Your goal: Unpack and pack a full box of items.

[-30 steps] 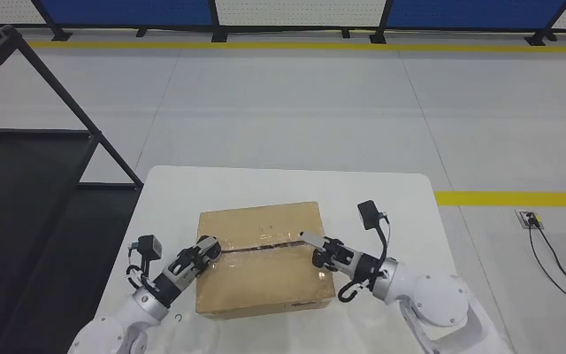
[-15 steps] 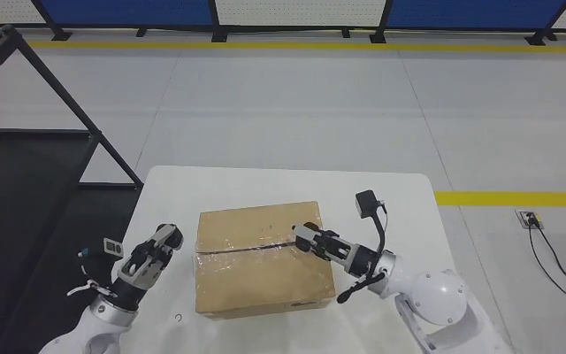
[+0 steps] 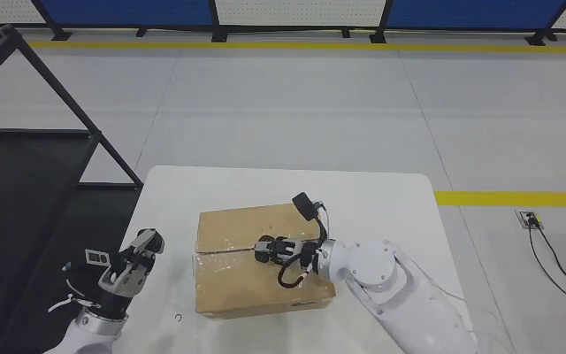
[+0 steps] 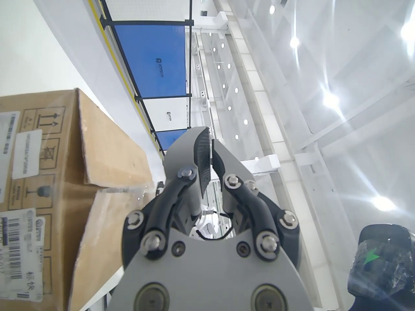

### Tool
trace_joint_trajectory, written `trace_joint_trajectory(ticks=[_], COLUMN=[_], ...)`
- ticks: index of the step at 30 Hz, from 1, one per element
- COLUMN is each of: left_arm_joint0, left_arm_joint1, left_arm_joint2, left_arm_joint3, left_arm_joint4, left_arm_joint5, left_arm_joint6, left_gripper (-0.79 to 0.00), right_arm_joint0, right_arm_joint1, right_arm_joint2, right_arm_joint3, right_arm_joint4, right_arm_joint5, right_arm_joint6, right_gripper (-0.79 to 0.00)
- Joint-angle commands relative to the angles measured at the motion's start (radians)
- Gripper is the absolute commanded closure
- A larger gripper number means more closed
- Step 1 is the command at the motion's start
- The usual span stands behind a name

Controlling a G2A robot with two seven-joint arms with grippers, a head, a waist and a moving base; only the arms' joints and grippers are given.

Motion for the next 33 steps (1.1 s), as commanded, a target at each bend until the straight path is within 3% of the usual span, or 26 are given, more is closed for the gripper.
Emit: trace_joint_trajectory(ticks=[1, 13, 24, 33], left_arm_joint0=[0.01, 0.021, 0.019, 0.005], left_arm_joint1=[-0.001, -0.003, -0.003, -0.003], left_arm_joint2=[-0.008, -0.026, -0.018, -0.009], left_arm_joint3=[0.005, -0.003, -0.008, -0.007], left_arm_joint4=[0.0, -0.01, -0.006, -0.003], left_arm_joint5=[-0.008, -0.004, 0.011, 0.029], left_arm_joint6=[-0.001, -0.033, -0.101, -0.139], left_gripper=[-0.086, -0.074, -0.068, -0.065], right_arm_joint0=[0.041, 0.091, -0.019, -0.146], right_arm_joint1=[-0.017, -0.052, -0.015, 0.022], right_arm_joint2=[-0.038, -0.091, 0.015, 0.153], right_arm_joint3=[0.05, 0.11, -0.025, -0.131], right_arm_joint4=[0.021, 0.008, -0.054, -0.086], right_arm_joint5=[-0.004, 0.081, 0.214, 0.247], right_arm_joint6=[0.008, -0.019, -0.032, -0.073], right_gripper=[0.0, 0.0, 0.0, 0.0])
